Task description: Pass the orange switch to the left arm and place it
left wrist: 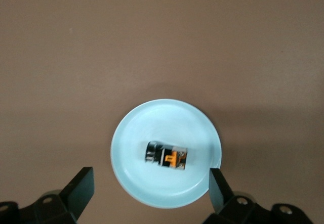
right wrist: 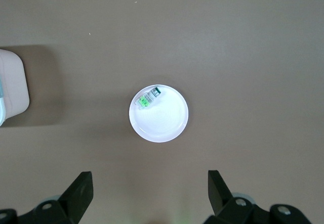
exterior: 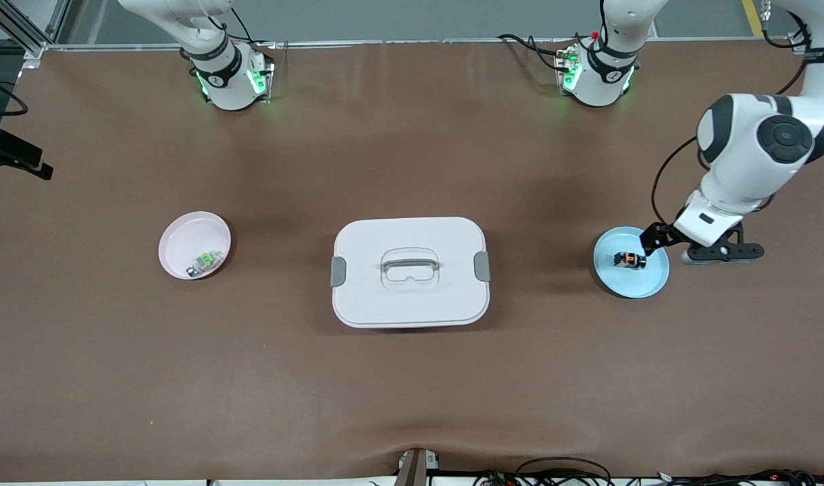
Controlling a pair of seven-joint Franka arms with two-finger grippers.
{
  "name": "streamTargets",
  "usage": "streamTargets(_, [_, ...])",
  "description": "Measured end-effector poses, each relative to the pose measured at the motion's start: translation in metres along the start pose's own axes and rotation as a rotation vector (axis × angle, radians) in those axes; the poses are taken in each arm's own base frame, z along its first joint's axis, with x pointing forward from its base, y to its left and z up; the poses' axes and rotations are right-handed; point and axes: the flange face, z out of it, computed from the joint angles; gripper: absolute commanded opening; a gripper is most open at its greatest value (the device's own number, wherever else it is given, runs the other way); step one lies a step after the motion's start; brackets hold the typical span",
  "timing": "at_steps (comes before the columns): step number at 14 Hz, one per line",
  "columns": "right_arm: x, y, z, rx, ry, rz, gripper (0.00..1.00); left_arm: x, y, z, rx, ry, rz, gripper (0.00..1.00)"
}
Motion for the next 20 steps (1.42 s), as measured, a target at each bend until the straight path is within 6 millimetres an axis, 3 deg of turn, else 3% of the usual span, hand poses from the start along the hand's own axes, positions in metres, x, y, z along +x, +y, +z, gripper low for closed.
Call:
streamTargets(3, [0.000, 0.000, -0.002, 0.000, 0.004, -0.001, 1.00, 0.016, -0.009, -0.036, 0.017, -0.030, 0.036, 1.00])
streamTargets(7, [-0.004, -0.004, -0.009, -0.001, 0.013, -0.007, 1.00, 0.018, -0.009, -0.048, -0.002, -0.036, 0.019, 1.00])
streamTargets(12, [-0.007, -0.004, -0.014, -0.001, 0.018, -0.008, 1.00, 0.021, -0.012, -0.094, -0.018, -0.074, 0.045, 1.00])
streamTargets(20, [-0.006, -0.004, -0.014, -0.001, 0.023, -0.009, 1.00, 0.029, -0.020, -0.148, -0.044, -0.101, 0.032, 1.00])
